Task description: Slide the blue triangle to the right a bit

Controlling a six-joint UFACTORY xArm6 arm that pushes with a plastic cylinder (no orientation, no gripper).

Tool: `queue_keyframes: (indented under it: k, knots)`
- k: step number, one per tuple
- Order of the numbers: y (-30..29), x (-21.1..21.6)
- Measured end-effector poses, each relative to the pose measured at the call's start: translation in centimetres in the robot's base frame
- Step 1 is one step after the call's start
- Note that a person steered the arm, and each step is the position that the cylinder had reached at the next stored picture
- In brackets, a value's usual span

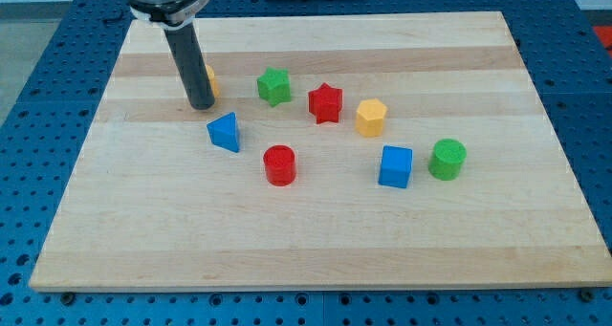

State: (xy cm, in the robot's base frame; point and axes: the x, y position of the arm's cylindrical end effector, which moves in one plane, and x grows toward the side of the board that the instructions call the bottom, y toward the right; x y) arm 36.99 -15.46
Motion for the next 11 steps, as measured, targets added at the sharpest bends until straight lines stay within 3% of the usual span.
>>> queue_keyframes:
  k: [4, 7, 9, 11]
  knots:
    - [-0.2, -3.7]
    - [-1.8, 5.9]
    - [4.0, 7.6]
    - [0.9, 7.5]
